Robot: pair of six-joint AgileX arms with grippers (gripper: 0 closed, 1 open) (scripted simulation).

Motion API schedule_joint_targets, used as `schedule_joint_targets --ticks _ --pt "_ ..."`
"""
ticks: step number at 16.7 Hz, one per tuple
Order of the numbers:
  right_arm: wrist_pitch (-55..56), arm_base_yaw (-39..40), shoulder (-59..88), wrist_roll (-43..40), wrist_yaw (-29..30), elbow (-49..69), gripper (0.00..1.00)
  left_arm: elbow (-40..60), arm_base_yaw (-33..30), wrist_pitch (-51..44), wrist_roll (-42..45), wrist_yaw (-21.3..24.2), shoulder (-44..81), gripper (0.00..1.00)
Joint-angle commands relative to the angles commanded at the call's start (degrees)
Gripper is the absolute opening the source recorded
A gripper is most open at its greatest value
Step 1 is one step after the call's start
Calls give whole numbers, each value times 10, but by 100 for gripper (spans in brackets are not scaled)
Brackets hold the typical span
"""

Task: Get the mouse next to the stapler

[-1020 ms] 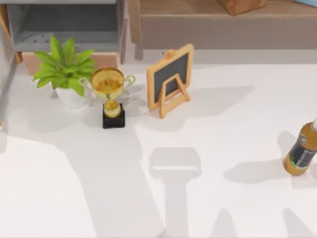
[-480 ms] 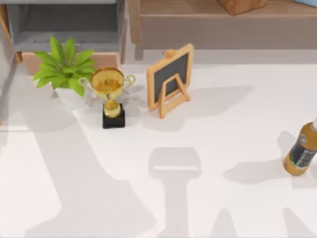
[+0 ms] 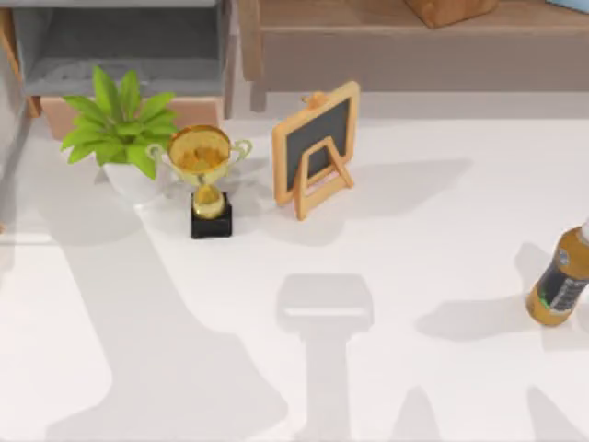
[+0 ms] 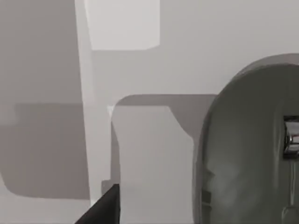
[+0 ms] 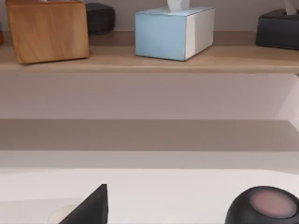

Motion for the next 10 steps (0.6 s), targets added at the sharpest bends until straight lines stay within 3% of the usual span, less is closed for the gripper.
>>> schedule_joint_targets --ticks 10 --pt "0 0 0 0 0 0 100 0 0 0 0 0 0 2"
